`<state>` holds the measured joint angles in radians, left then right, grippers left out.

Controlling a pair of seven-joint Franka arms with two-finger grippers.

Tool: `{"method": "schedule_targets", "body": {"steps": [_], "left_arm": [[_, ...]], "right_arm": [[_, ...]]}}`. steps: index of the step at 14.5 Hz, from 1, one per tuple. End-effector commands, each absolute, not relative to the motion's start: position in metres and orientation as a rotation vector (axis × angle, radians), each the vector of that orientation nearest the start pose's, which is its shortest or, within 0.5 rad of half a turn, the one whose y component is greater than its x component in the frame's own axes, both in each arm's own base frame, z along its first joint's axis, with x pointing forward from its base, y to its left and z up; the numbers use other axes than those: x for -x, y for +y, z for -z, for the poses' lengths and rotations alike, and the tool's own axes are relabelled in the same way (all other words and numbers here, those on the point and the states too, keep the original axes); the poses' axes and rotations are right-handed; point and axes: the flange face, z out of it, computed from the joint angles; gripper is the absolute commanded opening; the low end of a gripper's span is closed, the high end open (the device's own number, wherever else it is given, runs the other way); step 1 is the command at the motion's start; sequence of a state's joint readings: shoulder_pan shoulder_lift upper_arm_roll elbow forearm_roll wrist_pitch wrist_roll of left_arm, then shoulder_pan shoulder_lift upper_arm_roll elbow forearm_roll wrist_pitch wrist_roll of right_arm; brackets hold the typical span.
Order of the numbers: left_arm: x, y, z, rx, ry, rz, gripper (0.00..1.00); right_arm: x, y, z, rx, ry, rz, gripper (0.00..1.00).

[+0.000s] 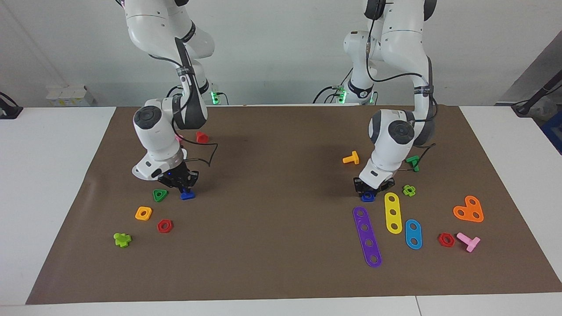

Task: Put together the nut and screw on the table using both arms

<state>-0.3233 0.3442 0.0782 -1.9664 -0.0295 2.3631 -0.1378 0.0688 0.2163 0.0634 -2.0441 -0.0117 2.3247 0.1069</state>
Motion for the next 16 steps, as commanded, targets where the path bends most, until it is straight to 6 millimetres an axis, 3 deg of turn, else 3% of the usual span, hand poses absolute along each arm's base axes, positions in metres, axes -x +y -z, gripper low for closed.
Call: {"method": "schedule_targets", "body": {"steps": [1, 6, 10, 13, 14, 16], "left_arm": [[-0.617, -0.16, -0.325, 3.178, 0.104, 0.127, 0.0], [-0.652, -0.173, -0.364, 3.266, 0.015, 0.104, 0.0], [-0.664, -0.184, -0.381, 3.269, -0.013, 0.054, 0.0], [-0.677, -0.185, -0.405, 3.26, -0.001, -0.036, 0.0], [-0.679, -0.186, -0.413, 3.259, -0.013, -0.045, 0.0], [-0.677, -0.189, -0.416, 3.257, -0.027, -0.061, 0.0]], "right_arm": [[-0.587, 0.129, -0.363, 3.127, 0.024, 0.107, 0.0], [-0.594, 0.237, -0.386, 3.118, 0.153, 0.107, 0.0], [-0.595, 0.306, -0.38, 3.14, 0.197, 0.118, 0.0], [-0.596, 0.334, -0.368, 3.145, 0.252, 0.087, 0.0], [-0.586, 0.353, -0.36, 3.149, 0.254, 0.074, 0.0], [-0.58, 0.364, -0.353, 3.153, 0.271, 0.068, 0.0]]}}
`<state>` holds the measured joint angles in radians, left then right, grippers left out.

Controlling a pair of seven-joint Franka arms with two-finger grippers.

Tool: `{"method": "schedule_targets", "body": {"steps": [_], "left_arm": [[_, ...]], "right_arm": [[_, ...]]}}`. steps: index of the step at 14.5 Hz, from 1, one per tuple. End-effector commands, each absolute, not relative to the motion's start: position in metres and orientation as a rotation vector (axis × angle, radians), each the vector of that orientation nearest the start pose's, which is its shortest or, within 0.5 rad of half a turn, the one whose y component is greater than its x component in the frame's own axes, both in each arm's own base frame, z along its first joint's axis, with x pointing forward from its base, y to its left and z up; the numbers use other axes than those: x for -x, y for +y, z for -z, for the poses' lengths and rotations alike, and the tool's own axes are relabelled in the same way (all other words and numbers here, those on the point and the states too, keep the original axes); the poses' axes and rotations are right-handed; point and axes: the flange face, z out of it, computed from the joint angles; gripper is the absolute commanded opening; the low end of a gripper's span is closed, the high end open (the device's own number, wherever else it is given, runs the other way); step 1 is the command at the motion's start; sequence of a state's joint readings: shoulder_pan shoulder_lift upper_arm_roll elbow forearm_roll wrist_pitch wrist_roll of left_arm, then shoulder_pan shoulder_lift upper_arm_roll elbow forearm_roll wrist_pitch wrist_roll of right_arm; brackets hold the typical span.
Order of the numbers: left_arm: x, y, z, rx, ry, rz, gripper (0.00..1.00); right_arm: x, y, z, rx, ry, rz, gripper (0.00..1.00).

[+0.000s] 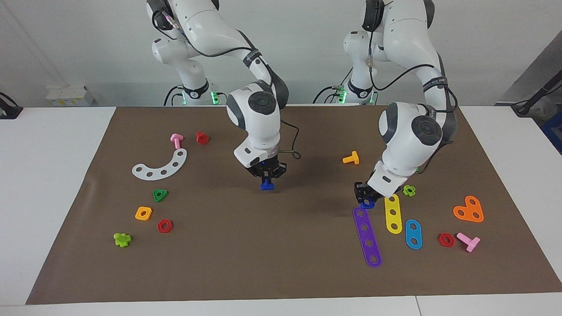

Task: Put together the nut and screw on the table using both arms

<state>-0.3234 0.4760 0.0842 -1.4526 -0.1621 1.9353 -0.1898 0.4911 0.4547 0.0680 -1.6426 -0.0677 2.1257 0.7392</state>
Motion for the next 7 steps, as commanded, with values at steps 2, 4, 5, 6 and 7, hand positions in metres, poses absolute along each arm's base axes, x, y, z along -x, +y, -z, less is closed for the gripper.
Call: {"method": "schedule_targets", "body": {"steps": [2, 4, 5, 6, 7], "left_arm": [[-0.676, -0.194, -0.416, 3.258, -0.046, -0.062, 0.0], [-0.672, -0.208, -0.416, 3.258, -0.068, -0.065, 0.0], [-0.668, -0.221, -0.417, 3.256, -0.062, -0.063, 0.0], [-0.667, -0.226, -0.416, 3.254, -0.075, -0.068, 0.0], [-0.666, -0.227, -0.416, 3.253, -0.097, -0.069, 0.0]], "right_arm": [[-0.573, 0.37, -0.348, 3.155, 0.327, 0.066, 0.0], [-0.566, 0.373, -0.338, 3.165, 0.334, 0.046, 0.0], [-0.561, 0.372, -0.331, 3.173, 0.345, 0.029, 0.0], [-0.552, 0.375, -0.325, 3.18, 0.361, 0.014, 0.0], [-0.549, 0.374, -0.321, 3.184, 0.372, 0.005, 0.0]]}}
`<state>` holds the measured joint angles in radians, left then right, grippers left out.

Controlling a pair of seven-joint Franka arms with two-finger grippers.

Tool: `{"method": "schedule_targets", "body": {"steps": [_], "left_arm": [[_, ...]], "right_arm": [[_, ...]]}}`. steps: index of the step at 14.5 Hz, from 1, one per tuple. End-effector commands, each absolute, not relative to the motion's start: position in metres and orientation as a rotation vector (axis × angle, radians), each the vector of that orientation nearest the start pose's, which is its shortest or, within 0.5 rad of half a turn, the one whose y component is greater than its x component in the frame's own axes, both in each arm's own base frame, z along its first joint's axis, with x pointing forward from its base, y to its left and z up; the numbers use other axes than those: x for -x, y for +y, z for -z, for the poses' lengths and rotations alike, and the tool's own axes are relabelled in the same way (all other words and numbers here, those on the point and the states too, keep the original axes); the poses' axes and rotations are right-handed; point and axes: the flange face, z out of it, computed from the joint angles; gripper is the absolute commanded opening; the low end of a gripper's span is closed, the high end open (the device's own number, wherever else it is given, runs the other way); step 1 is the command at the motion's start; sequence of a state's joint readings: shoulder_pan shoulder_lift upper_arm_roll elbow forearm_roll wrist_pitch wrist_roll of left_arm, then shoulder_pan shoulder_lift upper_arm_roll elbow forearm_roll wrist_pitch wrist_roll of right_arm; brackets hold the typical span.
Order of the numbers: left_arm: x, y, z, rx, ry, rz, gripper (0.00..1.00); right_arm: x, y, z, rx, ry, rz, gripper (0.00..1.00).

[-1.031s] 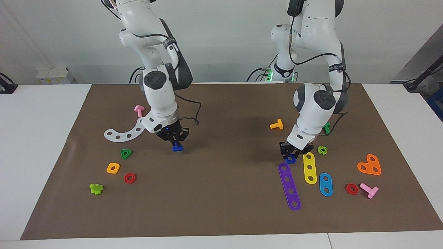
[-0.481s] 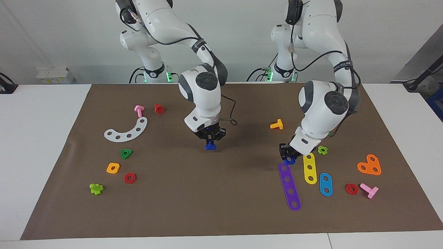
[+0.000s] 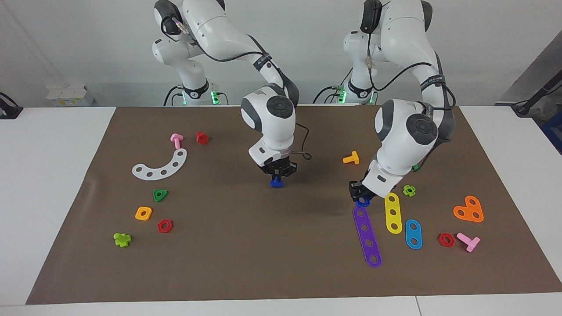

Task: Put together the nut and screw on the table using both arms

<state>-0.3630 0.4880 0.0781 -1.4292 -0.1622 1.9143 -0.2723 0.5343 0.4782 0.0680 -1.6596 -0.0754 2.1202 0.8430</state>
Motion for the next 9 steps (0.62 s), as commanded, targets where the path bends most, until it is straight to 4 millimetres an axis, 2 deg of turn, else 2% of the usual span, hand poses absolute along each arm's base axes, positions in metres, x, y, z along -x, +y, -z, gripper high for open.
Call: {"method": "schedule_targets", "body": {"steps": [1, 2, 3, 4, 6, 7, 9], "left_arm": [[-0.664, -0.234, -0.417, 3.255, -0.1, -0.067, 0.0], [-0.661, -0.242, -0.417, 3.252, -0.089, -0.065, 0.0], [-0.659, -0.247, -0.417, 3.251, -0.081, -0.067, 0.0], [-0.659, -0.249, -0.417, 3.253, -0.09, -0.067, 0.0], [-0.659, -0.251, -0.416, 3.255, -0.111, -0.06, 0.0], [-0.656, -0.259, -0.416, 3.253, -0.108, -0.058, 0.0], [-0.65, -0.276, -0.417, 3.254, -0.136, -0.048, 0.0]], "right_arm": [[-0.549, 0.374, -0.322, 3.183, 0.372, 0.007, 0.0], [-0.549, 0.375, -0.321, 3.182, 0.372, 0.008, 0.0], [-0.549, 0.375, -0.321, 3.18, 0.372, 0.01, 0.55], [-0.551, 0.375, -0.323, 3.177, 0.377, 0.016, 0.98], [-0.554, 0.367, -0.335, 3.169, 0.354, 0.035, 1.0], [-0.558, 0.354, -0.352, 3.162, 0.335, 0.058, 1.0], [-0.568, 0.306, -0.393, 3.146, 0.297, 0.089, 1.0]]}}
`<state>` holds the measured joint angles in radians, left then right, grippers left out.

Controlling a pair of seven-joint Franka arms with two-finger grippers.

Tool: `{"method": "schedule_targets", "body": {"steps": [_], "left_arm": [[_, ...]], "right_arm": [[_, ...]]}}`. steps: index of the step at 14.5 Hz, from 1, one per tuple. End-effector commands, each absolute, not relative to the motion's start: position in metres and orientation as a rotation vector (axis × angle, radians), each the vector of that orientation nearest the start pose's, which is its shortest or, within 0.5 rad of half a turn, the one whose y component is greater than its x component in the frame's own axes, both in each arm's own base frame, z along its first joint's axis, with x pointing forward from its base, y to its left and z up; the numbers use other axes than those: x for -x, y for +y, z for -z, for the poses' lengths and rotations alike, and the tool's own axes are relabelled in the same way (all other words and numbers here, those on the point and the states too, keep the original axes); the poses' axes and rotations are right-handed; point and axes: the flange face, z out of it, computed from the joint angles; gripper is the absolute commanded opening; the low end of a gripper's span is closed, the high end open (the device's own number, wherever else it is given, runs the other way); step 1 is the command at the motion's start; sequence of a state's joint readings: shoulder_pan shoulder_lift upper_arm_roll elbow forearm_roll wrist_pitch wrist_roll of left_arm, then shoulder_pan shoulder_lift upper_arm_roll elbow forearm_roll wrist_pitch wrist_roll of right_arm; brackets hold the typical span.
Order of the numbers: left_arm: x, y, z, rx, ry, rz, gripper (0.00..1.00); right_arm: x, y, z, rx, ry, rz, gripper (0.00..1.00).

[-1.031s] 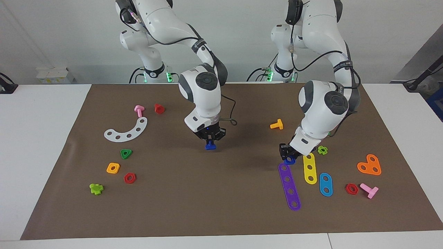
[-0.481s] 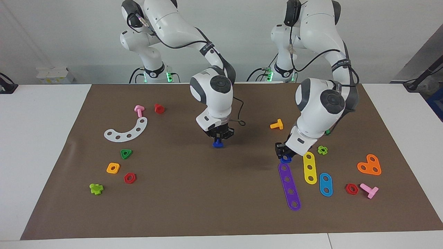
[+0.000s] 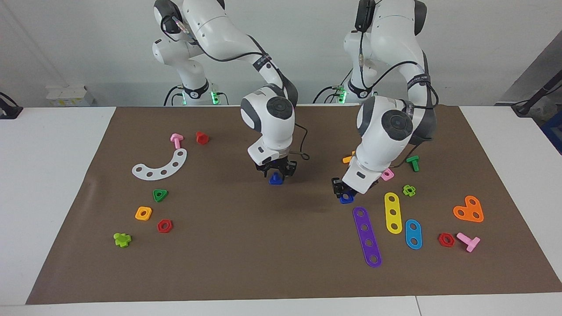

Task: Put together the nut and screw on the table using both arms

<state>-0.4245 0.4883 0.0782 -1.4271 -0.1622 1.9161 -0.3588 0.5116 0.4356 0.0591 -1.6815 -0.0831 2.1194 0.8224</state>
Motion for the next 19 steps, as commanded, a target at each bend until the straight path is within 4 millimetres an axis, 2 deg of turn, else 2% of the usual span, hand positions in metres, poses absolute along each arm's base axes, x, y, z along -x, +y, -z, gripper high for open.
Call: {"method": "schedule_targets", "body": {"steps": [1, 3, 5, 7, 9, 10, 13, 17, 19], "left_arm": [[-0.643, -0.296, -0.418, 3.257, -0.15, -0.033, 0.0], [-0.631, -0.327, -0.419, 3.261, -0.21, 0.014, 0.0], [-0.614, -0.359, -0.418, 3.262, -0.229, 0.007, 0.0], [-0.593, -0.391, -0.41, 3.255, -0.275, 0.002, 0.0], [-0.574, -0.412, -0.395, 3.251, -0.313, -0.004, 0.0], [-0.569, -0.42, -0.393, 3.257, -0.314, 0.002, 0.0], [-0.55, -0.435, -0.377, 3.24, -0.3, -0.038, 0.0], [-0.527, -0.443, -0.359, 3.21, -0.256, -0.093, 0.0], [-0.522, -0.446, -0.356, 3.206, -0.265, -0.108, 0.0]], "right_arm": [[-0.569, 0.281, -0.409, 3.145, 0.272, 0.09, 1.0], [-0.568, 0.236, -0.434, 3.154, 0.206, 0.059, 1.0], [-0.566, 0.183, -0.452, 3.164, 0.198, 0.049, 1.0], [-0.564, 0.127, -0.479, 3.143, 0.166, 0.079, 1.0], [-0.562, 0.082, -0.494, 3.147, 0.104, 0.039, 1.0], [-0.561, 0.067, -0.502, 3.15, 0.044, 0.048, 1.0], [-0.566, 0.042, -0.534, 3.15, -0.025, 0.093, 1.0], [-0.574, 0.039, -0.578, 3.151, -0.028, 0.076, 1.0], [-0.572, 0.041, -0.59, 3.152, -0.039, 0.062, 1.0]]}}
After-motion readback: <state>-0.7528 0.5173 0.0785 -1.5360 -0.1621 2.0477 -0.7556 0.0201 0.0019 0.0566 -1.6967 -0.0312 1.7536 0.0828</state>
